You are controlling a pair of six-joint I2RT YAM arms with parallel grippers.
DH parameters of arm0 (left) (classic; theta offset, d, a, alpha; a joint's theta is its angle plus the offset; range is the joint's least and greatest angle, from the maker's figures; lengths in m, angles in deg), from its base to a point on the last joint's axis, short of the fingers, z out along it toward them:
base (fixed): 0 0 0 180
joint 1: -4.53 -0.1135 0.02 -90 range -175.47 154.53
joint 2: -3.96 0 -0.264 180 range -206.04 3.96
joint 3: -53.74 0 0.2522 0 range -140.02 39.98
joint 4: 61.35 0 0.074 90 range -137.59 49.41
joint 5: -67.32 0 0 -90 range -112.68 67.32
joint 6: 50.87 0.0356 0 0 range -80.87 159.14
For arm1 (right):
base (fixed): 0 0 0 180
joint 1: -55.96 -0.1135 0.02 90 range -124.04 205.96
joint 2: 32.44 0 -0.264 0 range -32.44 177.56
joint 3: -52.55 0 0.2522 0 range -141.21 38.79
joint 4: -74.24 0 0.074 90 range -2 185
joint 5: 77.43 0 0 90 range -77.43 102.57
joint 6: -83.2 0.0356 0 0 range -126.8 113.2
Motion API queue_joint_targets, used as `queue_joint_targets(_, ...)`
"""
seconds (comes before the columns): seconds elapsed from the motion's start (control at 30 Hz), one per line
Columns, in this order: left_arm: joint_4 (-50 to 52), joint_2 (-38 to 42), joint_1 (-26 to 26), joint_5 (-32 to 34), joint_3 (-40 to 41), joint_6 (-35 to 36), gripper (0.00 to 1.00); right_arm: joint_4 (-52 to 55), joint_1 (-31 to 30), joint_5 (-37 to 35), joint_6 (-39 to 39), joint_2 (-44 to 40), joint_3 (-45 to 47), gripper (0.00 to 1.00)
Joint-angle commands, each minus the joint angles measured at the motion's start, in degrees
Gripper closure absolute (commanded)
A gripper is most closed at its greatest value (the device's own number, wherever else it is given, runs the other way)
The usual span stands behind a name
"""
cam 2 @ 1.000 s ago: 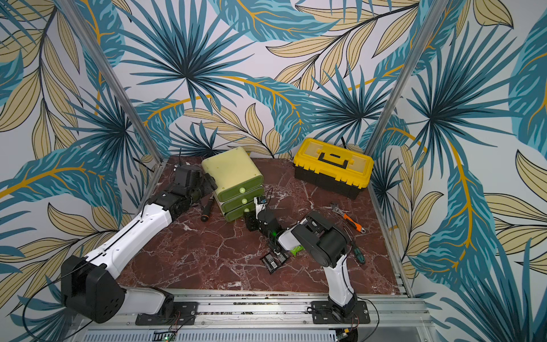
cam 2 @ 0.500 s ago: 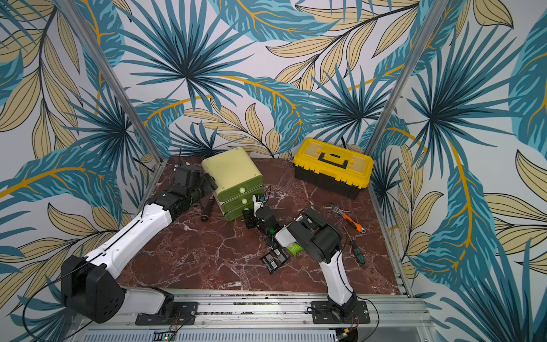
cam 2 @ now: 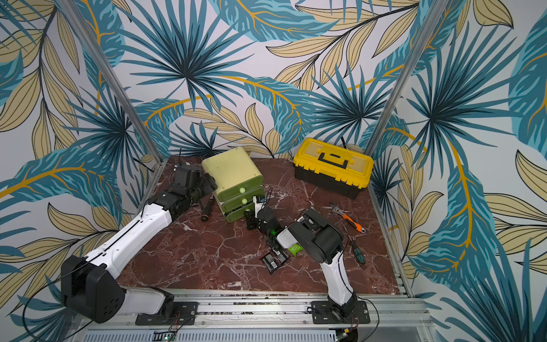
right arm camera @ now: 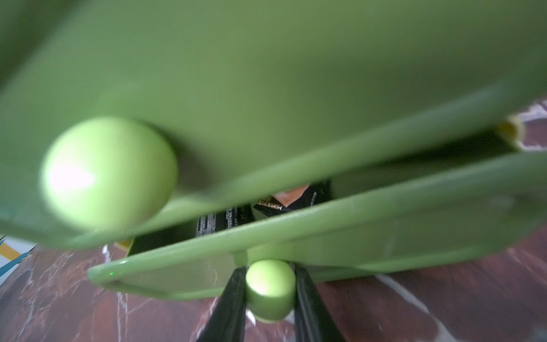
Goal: Take the cookies out of the drawer
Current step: Open the drawer in the storage box.
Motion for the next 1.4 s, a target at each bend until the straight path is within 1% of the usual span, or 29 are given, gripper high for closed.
queue_joint_targets(0.0, 3.2, 0.3, -0.5, -0.2, 1.2, 0.7, 0.2, -2.2, 0.0, 1.0, 0.2, -3.8, 5.0, 0.75)
queue_joint_targets(0.3, 3.3, 0.4, -0.5, -0.2, 1.1, 0.6, 0.2, -1.9, -1.3, 1.8, -0.7, -12.6, 15.4, 0.76)
queue_joint_targets(0.63, 3.0, 0.3, -0.5, -0.3, 1.1, 0.5, 0.2, 3.0, -3.1, 0.9, -2.5, -22.1, 22.6, 0.76)
queue_joint_targets(0.87, 3.0, 0.2, -0.5, -0.3, 1.1, 0.7, 0.2, 4.4, -3.4, 0.5, -2.4, -25.1, 26.3, 0.76)
queue_joint_targets(1.13, 2.9, 0.5, -0.5, -0.3, 1.4, 0.7, 0.2, 6.8, -4.1, 1.1, -2.1, -27.2, 26.9, 0.75)
queue_joint_targets(1.17, 2.8, 0.5, -0.5, -0.3, 1.4, 0.5, 0.2, 7.4, -4.2, 1.0, -2.0, -27.5, 27.0, 0.73)
queue_joint_targets(1.27, 2.5, 0.4, -0.5, -0.4, 1.5, 0.4, 0.2, 8.7, -4.2, 0.0, -1.8, -28.3, 27.2, 0.57)
queue_joint_targets(1.37, 2.3, 0.3, -0.5, -0.5, 1.5, 0.3, 0.2, 10.9, -4.2, -1.9, -1.8, -30.4, 27.5, 0.49)
